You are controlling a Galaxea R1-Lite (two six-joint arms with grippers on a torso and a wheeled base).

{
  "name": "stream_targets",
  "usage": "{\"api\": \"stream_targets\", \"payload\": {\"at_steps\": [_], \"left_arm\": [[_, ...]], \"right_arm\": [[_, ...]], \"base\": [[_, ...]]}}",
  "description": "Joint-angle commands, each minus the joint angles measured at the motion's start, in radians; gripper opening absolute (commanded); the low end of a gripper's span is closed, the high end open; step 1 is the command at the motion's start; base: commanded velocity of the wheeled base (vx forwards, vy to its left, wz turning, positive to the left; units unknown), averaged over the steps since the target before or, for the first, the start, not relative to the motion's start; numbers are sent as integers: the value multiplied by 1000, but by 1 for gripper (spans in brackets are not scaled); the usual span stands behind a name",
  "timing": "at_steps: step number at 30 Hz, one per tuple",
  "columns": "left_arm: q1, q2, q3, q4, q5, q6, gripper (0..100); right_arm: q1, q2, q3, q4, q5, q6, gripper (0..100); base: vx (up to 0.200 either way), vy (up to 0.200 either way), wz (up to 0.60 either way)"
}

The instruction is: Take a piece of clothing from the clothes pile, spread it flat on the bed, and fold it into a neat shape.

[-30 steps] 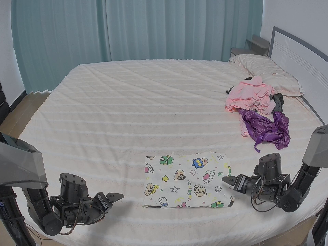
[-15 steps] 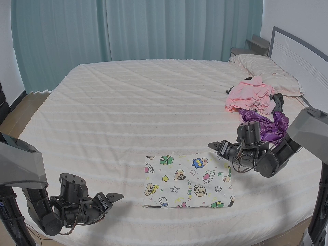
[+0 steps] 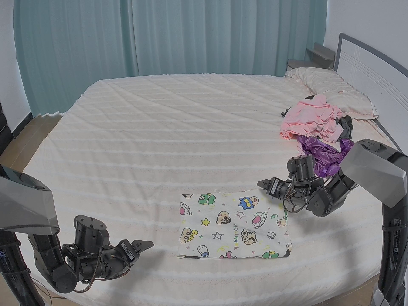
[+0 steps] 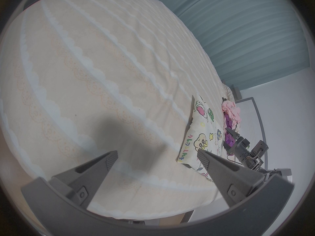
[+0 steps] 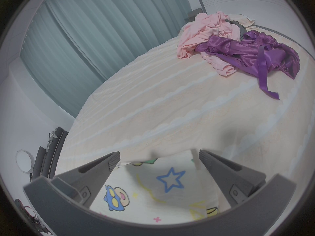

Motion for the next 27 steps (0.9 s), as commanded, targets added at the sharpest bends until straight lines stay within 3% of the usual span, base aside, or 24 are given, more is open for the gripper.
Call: {"api": "stream_targets", "payload": {"at_steps": [1, 4, 5, 27], "left_arm": [[0, 1, -1, 0, 0, -1, 100], [0, 1, -1, 0, 0, -1, 100], [0, 1, -1, 0, -2, -1, 100], [0, 1, -1, 0, 0, -1, 100]], "right_arm": [[-8, 9, -2, 0, 0, -1, 100], [-7, 14, -2, 0, 2, -1, 100], [-8, 15, -2, 0, 3, -1, 0], [-85, 25, -7, -13, -6, 12, 0]], "base": [[0, 0, 0], [0, 0, 0], [0, 0, 0], [0, 0, 0]]}}
